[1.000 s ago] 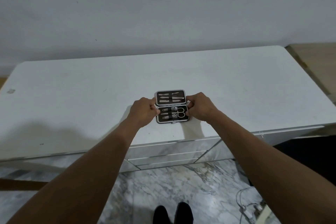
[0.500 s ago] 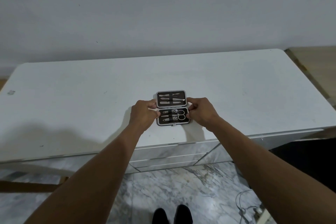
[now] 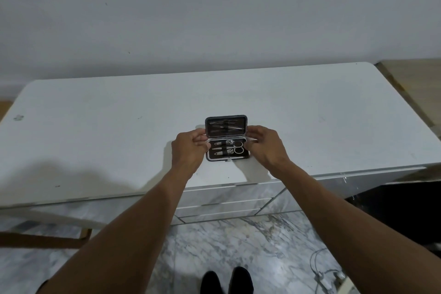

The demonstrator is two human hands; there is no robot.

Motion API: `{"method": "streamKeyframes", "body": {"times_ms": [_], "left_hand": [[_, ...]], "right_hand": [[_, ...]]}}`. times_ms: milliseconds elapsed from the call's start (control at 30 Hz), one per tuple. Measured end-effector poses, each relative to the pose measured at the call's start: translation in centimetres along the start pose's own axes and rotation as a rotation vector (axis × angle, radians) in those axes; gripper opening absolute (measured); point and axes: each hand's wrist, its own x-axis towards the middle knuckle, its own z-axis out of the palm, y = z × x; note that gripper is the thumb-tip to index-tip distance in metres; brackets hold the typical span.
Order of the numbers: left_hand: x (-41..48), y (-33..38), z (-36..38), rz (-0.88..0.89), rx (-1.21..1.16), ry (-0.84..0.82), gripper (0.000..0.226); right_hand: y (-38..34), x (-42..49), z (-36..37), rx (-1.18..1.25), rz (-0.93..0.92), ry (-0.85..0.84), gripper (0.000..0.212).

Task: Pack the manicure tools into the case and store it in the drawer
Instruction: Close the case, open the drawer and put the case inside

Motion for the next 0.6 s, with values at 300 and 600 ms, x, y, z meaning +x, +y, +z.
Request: {"method": "streamKeyframes", "body": {"times_ms": [300,600], "left_hand": [[-1.5,-1.0,-1.0,0.022,0.004,-0.044,0.023],[-2.6,-0.5,-1.2,0.180,0.276,-0.091,0.040]], "right_hand": [[-0.3,-1.3,-0.1,-0.113,-0.053,0.085,0.042],[0.3,-2.4,-0.5,-0.242,-0.140,0.039,0.034]]}}
